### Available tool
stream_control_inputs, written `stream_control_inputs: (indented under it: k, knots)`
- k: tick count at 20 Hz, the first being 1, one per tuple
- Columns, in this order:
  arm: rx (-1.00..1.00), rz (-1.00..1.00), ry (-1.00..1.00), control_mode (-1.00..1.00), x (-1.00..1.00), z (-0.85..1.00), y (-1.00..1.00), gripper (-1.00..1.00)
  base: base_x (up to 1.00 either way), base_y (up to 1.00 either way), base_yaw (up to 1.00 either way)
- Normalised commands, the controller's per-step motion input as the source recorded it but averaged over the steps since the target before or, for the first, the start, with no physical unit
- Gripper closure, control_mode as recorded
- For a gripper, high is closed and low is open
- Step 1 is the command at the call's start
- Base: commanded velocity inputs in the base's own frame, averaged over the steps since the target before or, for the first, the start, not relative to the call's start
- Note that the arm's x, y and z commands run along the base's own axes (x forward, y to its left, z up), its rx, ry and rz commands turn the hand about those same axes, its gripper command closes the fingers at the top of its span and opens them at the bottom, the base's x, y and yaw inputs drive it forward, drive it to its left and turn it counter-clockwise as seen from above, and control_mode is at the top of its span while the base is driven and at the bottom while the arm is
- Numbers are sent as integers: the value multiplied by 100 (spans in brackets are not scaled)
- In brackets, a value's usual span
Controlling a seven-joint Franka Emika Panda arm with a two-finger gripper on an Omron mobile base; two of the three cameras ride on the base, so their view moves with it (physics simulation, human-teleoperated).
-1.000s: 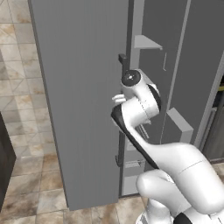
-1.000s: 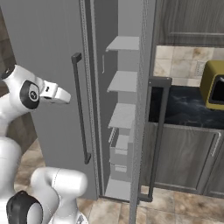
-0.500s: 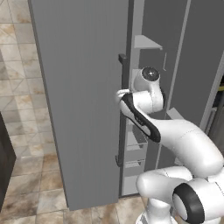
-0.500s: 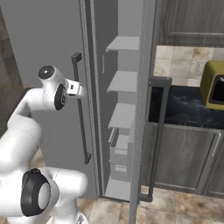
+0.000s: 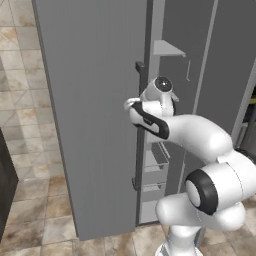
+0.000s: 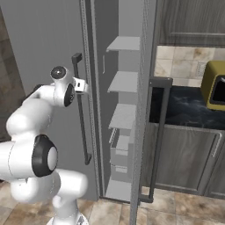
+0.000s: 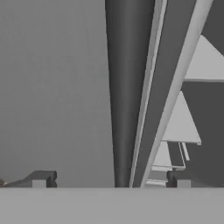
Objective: Gather the corn and broccoli from the fridge and place them on a tray on the dining counter. Then gather the steak and fish from the fridge and place them on the other tray.
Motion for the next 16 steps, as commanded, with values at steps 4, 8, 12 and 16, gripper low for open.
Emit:
stream_control_inputs:
  k: [4,8,12,16]
  knots:
    - [0,-15,1,-100,55,0,21,-100,0,0,0]
    - [0,-11,5,-100,59,0,0,-100,0,0,0]
    - [0,-3,2,-100,48,0,0,-100,0,0,0]
    - [0,1,0,-100,36,-3,-8,-100,0,0,0]
